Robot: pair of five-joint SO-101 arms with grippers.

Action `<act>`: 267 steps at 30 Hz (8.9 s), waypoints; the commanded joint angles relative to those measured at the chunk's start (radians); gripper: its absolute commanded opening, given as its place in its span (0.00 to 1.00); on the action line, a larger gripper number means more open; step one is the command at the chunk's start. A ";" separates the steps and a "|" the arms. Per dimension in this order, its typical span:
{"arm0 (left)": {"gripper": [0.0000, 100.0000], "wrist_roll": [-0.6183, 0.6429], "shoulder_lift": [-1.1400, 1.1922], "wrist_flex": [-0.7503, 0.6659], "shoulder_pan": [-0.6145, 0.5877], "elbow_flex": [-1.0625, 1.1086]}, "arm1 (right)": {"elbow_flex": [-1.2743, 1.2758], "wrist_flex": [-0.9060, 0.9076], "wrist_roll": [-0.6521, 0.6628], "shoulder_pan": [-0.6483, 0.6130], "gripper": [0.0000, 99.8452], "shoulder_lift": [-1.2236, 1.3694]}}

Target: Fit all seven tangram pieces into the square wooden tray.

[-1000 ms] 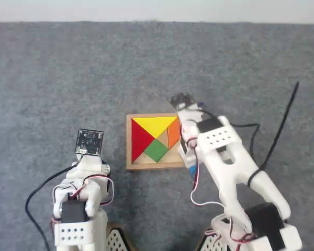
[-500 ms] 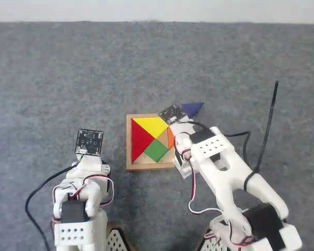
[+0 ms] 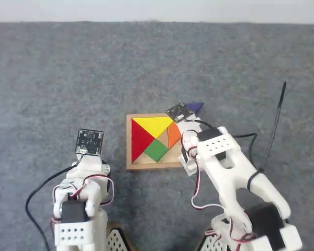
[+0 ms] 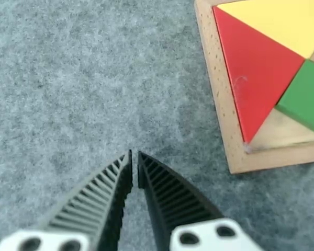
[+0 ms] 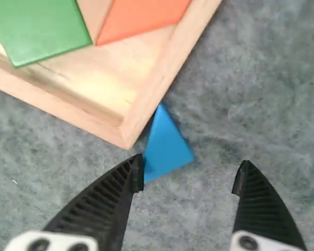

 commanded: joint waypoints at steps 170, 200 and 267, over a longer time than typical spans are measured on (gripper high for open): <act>0.02 -0.002 -0.020 0.003 0.000 -0.012 | -0.169 -0.018 0.806 0.071 0.27 0.157; 0.02 -0.002 -0.020 0.003 0.000 -0.012 | -0.242 0.084 -0.129 0.042 0.14 0.147; 0.02 -0.002 -0.020 0.003 0.000 -0.012 | -0.434 0.071 0.226 0.114 0.24 0.464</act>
